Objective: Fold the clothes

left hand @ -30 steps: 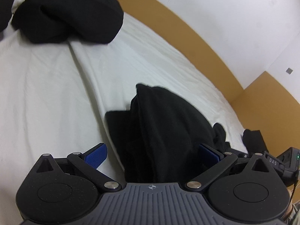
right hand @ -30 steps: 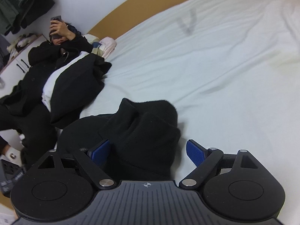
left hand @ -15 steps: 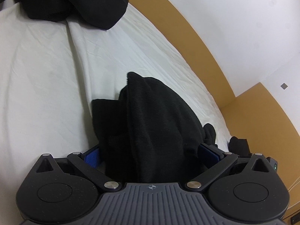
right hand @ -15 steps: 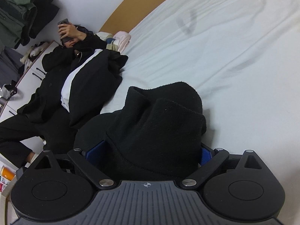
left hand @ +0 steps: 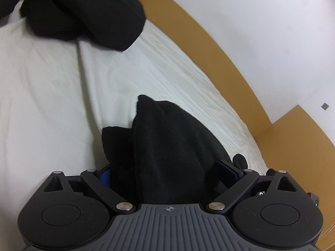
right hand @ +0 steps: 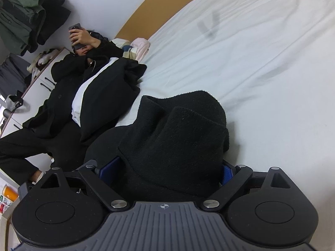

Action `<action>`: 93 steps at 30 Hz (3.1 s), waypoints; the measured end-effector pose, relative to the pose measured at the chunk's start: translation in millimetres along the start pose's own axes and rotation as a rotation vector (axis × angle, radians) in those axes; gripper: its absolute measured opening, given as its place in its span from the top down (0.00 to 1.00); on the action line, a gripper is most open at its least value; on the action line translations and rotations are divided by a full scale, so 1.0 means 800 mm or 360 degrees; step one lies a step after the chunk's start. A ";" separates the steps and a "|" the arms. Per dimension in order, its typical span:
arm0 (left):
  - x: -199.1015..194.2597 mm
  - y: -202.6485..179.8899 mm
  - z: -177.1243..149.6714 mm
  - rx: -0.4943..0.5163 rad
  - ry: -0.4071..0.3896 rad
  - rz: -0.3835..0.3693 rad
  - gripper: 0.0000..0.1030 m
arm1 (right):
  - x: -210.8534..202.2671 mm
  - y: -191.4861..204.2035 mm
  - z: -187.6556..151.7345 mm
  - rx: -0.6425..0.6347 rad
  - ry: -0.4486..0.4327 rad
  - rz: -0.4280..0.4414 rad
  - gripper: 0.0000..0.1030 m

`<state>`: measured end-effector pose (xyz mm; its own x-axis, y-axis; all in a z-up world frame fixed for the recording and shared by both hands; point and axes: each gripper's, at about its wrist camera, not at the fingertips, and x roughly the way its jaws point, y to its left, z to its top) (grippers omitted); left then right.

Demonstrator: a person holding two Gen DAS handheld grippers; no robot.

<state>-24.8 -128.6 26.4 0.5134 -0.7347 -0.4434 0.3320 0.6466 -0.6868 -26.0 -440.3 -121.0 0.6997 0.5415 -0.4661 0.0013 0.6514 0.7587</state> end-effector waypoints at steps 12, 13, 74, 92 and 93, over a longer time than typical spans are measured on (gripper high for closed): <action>0.010 0.025 0.008 -0.0120 0.0074 -0.0073 0.09 | 0.024 -0.004 0.012 0.0033 0.0069 0.0088 0.18; 0.009 0.022 0.007 -0.0110 0.0066 -0.0058 0.09 | 0.028 0.001 0.012 0.0007 0.0079 0.0077 0.16; 0.523 -0.540 -0.235 0.0460 0.0630 -0.0418 0.13 | -0.414 -0.421 0.289 0.0042 -0.0296 -0.0943 0.26; 0.491 -0.509 -0.259 0.0510 0.0328 -0.0508 0.01 | -0.349 -0.310 0.191 -0.0832 -0.0471 -0.1727 0.62; 0.491 -0.511 -0.260 0.0521 0.0324 -0.0506 0.00 | -0.346 -0.304 0.191 -0.0841 -0.0517 -0.1801 0.62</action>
<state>-123.6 -724.0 12.9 0.1927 -0.9099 -0.3674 0.6949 0.3909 -0.6036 -111.1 -829.6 -106.9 0.6360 -0.5515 -0.5397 0.4751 0.8310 -0.2893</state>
